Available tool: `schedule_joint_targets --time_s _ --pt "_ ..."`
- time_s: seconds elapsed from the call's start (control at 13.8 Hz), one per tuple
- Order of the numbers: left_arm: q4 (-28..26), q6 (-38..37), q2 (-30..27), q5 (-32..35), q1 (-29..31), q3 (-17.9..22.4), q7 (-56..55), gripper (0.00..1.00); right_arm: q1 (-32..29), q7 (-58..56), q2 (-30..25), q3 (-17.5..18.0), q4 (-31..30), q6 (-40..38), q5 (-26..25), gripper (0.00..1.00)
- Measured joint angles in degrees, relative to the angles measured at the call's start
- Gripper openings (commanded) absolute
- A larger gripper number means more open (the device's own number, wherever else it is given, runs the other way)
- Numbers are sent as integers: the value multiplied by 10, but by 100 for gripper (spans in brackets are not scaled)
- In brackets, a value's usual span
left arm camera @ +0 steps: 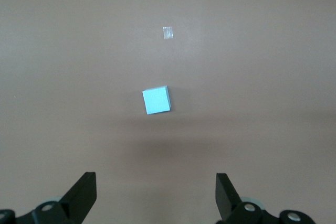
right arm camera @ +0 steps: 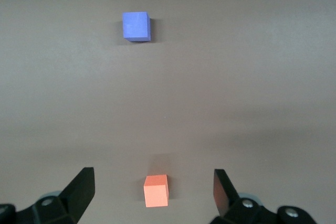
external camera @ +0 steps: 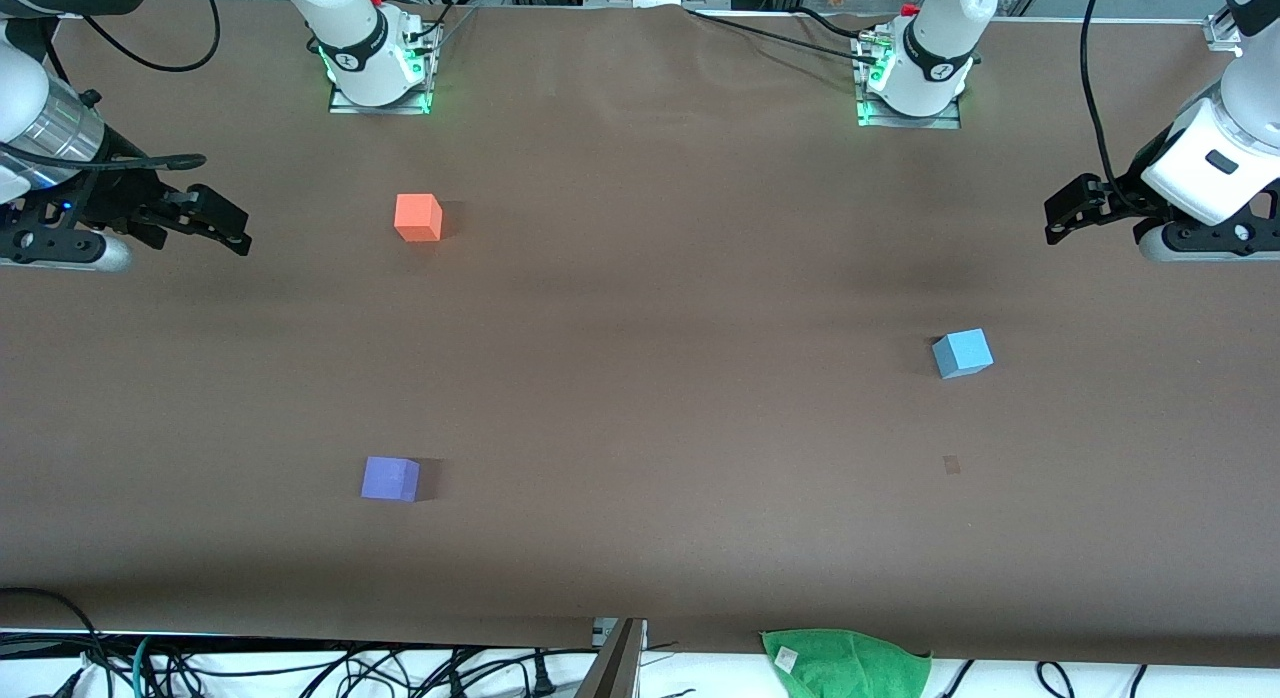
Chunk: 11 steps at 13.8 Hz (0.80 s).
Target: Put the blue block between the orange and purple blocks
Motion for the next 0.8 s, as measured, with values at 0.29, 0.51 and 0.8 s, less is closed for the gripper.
schedule_joint_targets --time_s 0.29,0.51,0.8 --pt "0 -2 1 0 0 1 0 100 -4 0 6 -3 0 0 0 100" --pt "0 -3 1 0 0 2 0 100 -19 0 10 -8 0 0 0 100" --pt "0 -3 2 0 0 2 0 100 -26 -2 15 -11 0 -24 0 100"
